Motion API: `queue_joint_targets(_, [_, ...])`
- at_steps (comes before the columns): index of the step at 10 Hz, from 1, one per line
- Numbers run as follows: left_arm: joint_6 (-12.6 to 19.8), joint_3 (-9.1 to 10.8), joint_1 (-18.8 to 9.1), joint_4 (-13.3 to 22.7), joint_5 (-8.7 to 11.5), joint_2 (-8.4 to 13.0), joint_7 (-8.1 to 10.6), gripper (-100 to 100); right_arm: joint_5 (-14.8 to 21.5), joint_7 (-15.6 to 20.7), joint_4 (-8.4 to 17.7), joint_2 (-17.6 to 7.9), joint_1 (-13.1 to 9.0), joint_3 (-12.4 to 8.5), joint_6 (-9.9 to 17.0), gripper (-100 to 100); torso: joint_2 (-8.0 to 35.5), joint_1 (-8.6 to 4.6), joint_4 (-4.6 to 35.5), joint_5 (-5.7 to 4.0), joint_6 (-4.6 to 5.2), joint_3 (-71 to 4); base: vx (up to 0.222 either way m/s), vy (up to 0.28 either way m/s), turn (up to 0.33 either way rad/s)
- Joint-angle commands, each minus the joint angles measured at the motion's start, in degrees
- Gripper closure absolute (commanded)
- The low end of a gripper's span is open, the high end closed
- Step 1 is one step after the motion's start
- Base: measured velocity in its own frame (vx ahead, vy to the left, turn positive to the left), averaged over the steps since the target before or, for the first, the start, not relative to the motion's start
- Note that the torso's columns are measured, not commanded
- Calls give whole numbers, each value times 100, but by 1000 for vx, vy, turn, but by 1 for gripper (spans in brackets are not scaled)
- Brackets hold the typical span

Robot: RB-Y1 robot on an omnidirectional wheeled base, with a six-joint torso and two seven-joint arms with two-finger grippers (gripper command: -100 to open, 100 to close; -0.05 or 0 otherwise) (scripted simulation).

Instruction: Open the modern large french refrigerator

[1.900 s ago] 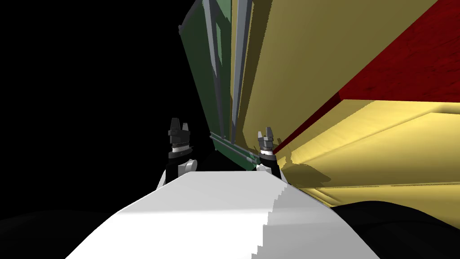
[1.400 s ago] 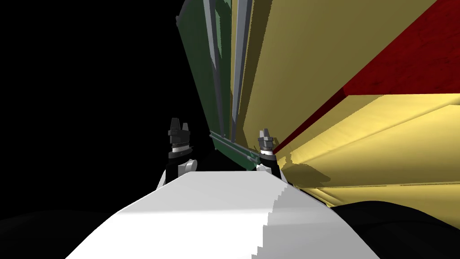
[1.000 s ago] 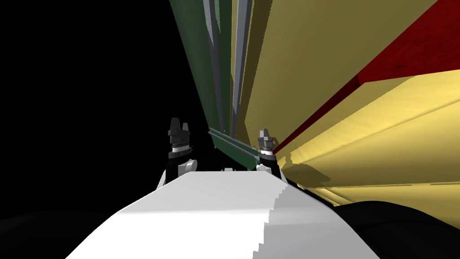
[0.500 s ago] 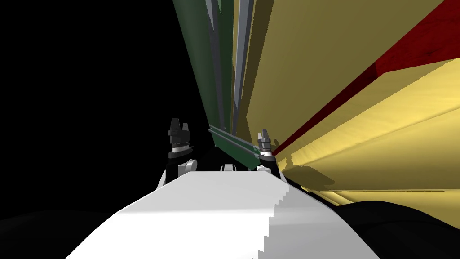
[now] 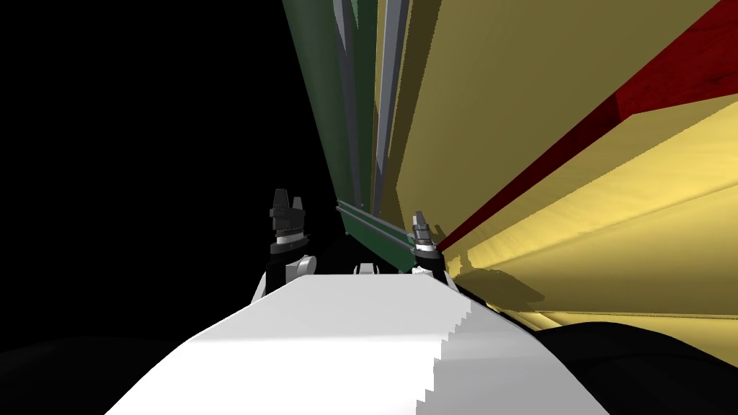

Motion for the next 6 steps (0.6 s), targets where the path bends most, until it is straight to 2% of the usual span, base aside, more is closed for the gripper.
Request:
queue_joint_targets(1, [0,0,0,0,0,0,0,0,-1,422,231,-74,-4,-18,-79,-100,2,-3,0,-1,-1,1,-14,-18,43])
queue_joint_targets(2, [0,0,0,0,0,0,0,0,3,581,440,-128,-14,-26,-135,-100,1,-1,0,-1,0,1,-17,-20,91])
queue_joint_targets(4, [0,0,0,0,0,0,0,0,3,803,440,-128,-14,-26,-135,-100,0,0,0,0,0,0,-11,-12,19])
queue_joint_targets(5, [0,0,0,0,0,0,0,0,5,1026,667,-180,-27,-34,-197,-100,-2,3,-1,1,0,-1,-14,-14,84])
queue_joint_targets(6, [0,0,0,0,0,0,0,0,5,1173,667,-180,-27,-34,-197,-100,0,-1,0,0,-2,0,-17,-16,54])
